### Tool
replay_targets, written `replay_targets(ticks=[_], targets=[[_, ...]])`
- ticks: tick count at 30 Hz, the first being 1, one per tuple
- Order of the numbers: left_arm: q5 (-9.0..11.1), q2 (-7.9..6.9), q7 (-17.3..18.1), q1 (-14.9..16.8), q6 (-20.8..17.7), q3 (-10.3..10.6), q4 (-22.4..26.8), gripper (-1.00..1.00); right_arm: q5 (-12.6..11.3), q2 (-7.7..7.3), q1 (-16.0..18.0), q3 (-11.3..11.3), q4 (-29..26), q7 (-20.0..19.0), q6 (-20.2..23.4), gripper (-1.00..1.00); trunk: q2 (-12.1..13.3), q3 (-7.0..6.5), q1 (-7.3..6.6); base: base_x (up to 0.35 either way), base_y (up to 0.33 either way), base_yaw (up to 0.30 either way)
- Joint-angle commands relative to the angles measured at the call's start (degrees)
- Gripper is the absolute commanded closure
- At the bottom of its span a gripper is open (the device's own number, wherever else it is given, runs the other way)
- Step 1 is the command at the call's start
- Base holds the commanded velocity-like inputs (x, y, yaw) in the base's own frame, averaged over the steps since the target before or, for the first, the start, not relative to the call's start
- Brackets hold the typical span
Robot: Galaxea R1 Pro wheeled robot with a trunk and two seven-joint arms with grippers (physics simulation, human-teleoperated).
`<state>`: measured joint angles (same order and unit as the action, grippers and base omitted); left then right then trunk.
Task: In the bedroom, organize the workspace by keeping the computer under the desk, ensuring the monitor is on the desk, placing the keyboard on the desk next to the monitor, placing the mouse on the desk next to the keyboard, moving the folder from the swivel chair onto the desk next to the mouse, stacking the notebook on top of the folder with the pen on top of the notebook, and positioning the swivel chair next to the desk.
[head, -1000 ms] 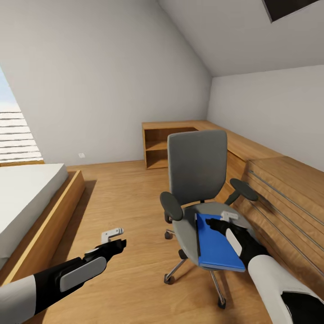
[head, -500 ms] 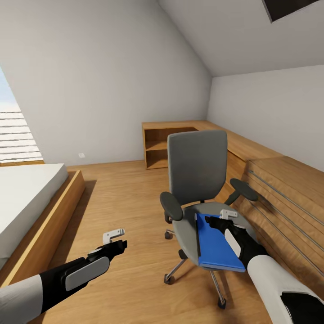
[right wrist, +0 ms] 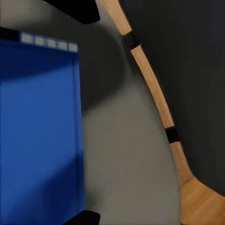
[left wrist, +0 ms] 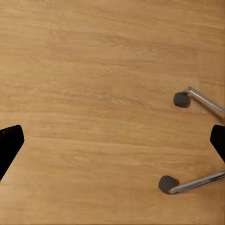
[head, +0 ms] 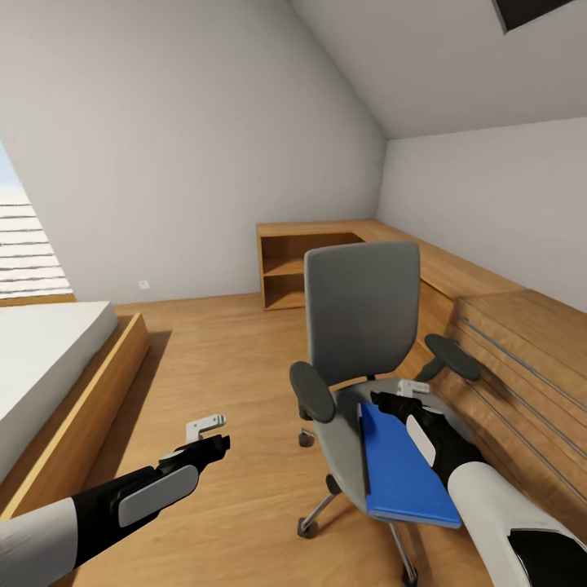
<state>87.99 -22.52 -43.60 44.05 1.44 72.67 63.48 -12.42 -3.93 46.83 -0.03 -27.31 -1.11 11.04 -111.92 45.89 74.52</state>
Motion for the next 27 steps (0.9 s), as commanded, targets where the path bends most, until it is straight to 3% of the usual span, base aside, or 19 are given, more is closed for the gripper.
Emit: replay_targets(ticks=[1, 12, 27], targets=[[0.25, -0.05, -0.24, 0.11, 0.15, 0.19, 0.11, -1.0, -0.32, -0.02, 0.02, -0.02, -0.1, -0.12, 0.3, -1.0, -0.03, 0.06, 0.01, 0.141, 0.0, 0.0], [0.25, -0.06, -0.26, 0.11, 0.15, 0.19, 0.13, -1.0, -0.32, -0.02, 0.02, -0.06, -0.1, -0.12, 0.3, -1.0, -0.03, 0.06, 0.01, 0.205, 0.0, 0.018], [0.2, -0.06, -0.06, 0.1, 0.1, 0.11, 0.18, -1.0, -0.36, -0.09, 0.02, -0.06, -0.05, -0.18, 0.37, -1.0, -0.03, 0.06, 0.01, 0.025, 0.0, 0.176]])
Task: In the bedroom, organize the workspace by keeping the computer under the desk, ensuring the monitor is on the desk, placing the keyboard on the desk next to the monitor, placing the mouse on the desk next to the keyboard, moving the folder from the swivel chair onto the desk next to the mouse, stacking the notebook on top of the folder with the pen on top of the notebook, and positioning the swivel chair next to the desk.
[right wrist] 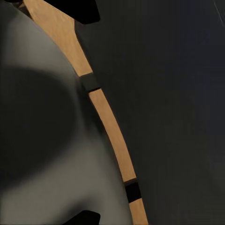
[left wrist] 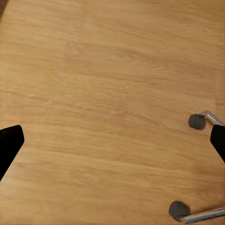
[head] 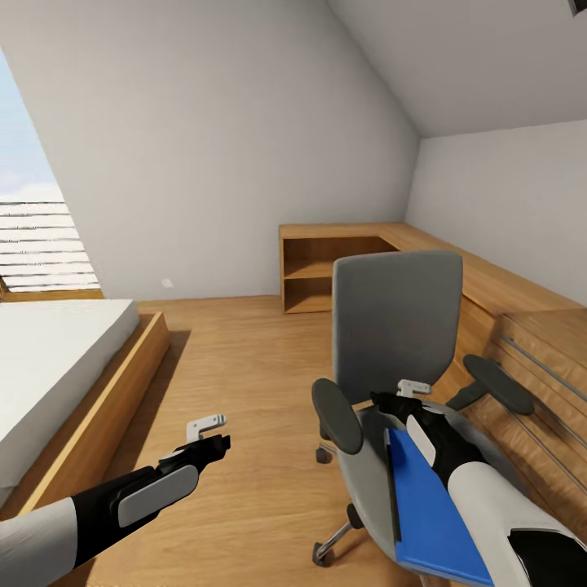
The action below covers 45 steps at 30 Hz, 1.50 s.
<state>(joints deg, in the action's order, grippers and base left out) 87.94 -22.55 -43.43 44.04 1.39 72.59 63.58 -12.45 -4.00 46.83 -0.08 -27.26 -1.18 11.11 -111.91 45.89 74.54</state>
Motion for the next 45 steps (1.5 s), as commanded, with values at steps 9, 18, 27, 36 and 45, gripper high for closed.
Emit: replay_targets(ticks=[9, 18, 27, 36, 45], targets=[[0.22, -0.03, -0.24, 0.09, 0.18, 0.15, 0.43, -1.0, -0.17, -0.04, 0.01, -0.08, -0.03, -0.06, 0.54, -1.0, -0.03, 0.06, -0.01, 0.0, 0.0, 0.019], [0.22, -0.03, -0.25, 0.1, 0.11, 0.02, 0.49, -1.0, 3.21, 0.03, 0.01, -2.96, 0.33, 0.57, 3.02, -1.0, -0.03, 0.06, -0.01, 0.0, 0.0, 0.001], [0.22, -0.02, -0.32, 0.13, 0.18, 0.01, 0.5, -1.0, 3.74, 0.04, 0.01, -3.42, 0.37, 0.9, 4.49, -1.0, -0.03, 0.06, -0.01, 0.0, 0.0, 0.0], [0.22, 0.11, -0.34, 0.1, 0.14, 0.01, 0.53, -1.0, 3.8, 0.04, 0.01, -3.43, 0.37, 1.04, 4.58, -1.0, -2.84, 1.31, 1.53, 0.0, 0.0, 0.0], [0.22, 0.14, -0.34, 0.12, 0.12, 0.01, 0.51, -1.0, 3.81, 0.04, 0.01, -3.5, 0.37, 1.18, 6.64, -1.0, -3.64, 1.67, 1.97, 0.0, 0.0, 0.0]])
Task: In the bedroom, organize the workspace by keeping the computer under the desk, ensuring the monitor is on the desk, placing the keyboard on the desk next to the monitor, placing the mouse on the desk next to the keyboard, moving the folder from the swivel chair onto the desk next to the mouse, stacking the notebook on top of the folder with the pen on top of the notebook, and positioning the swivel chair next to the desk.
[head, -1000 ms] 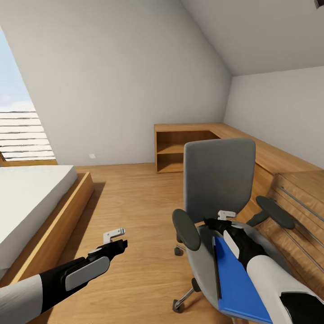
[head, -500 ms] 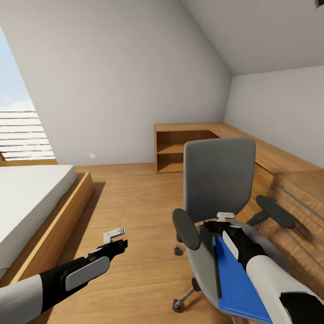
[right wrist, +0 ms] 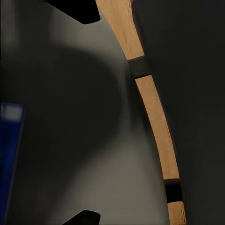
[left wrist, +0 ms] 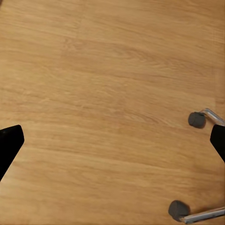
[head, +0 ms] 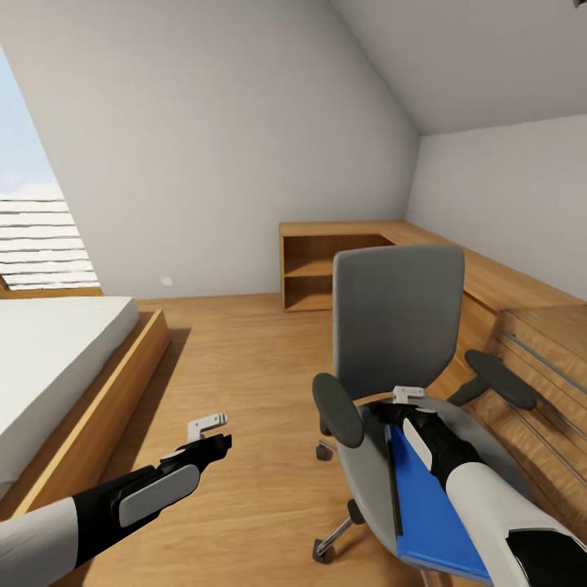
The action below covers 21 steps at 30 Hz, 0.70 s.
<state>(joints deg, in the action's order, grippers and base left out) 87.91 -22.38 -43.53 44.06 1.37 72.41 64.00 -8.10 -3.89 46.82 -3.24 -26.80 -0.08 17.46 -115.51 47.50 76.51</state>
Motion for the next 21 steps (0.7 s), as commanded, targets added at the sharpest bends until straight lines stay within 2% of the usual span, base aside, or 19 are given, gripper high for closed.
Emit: replay_targets(ticks=[1, 5, 18, 21], targets=[[0.24, -0.03, -0.24, 0.09, 0.14, 0.19, 0.1, -1.0, -0.54, -0.07, 0.02, -0.33, -0.1, 0.14, 0.45, -1.0, -0.44, 0.24, 0.22, 0.0, 0.0, 0.0], [0.24, -0.03, -0.25, 0.09, 0.15, 0.19, 0.11, -1.0, -0.53, -0.07, 0.02, -0.31, -0.1, 0.34, 0.87, -1.0, -2.05, 0.96, 1.1, 0.0, 0.0, 0.0], [0.24, -0.03, -0.24, 0.1, 0.12, 0.19, 0.12, -1.0, -0.57, -0.07, 0.02, -0.3, -0.1, 3.1, 3.46, -1.0, -2.05, 0.96, 1.1, 0.0, 0.0, 0.0], [0.24, -0.03, -0.24, 0.12, 0.12, 0.19, 0.1, -1.0, -0.59, -0.07, 0.02, -0.31, -0.1, 3.5, 3.93, -1.0, -3.25, 1.5, 1.76, 0.0, 0.0, 0.0]])
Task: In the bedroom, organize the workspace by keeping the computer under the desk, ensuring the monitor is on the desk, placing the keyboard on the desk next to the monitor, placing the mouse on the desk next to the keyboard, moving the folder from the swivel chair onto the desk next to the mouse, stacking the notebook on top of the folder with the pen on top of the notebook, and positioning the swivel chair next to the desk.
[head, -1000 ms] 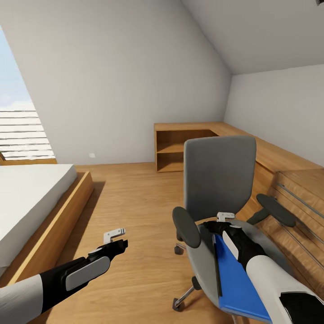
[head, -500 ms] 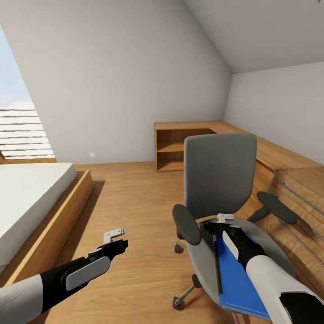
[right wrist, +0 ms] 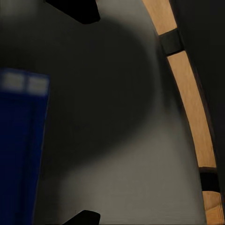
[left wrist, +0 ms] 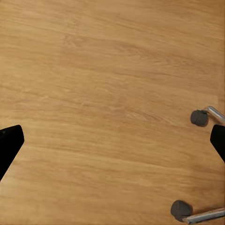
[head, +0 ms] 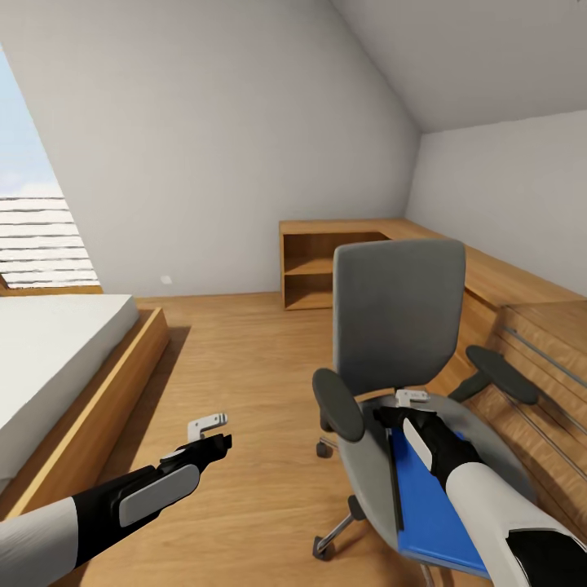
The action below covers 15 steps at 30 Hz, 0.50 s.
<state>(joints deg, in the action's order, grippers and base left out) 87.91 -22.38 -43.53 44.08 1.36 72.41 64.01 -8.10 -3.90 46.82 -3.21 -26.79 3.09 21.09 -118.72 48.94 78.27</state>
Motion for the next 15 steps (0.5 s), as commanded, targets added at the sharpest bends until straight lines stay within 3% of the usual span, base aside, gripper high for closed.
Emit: replay_targets(ticks=[1, 15], targets=[[0.24, -0.04, -0.24, 0.1, 0.14, 0.18, 0.09, -1.0, -0.59, -0.05, 0.02, -0.35, -0.11, 0.43, 0.41, -1.0, -0.44, 0.24, 0.22, 0.0, 0.0, 0.0], [0.3, -0.04, -0.11, 0.1, 0.21, 0.32, 0.09, -1.0, -0.52, 0.02, 0.02, -0.39, -0.1, 0.68, 0.69, -1.0, -0.44, 0.24, 0.22, 0.0, 0.0, 0.0]])
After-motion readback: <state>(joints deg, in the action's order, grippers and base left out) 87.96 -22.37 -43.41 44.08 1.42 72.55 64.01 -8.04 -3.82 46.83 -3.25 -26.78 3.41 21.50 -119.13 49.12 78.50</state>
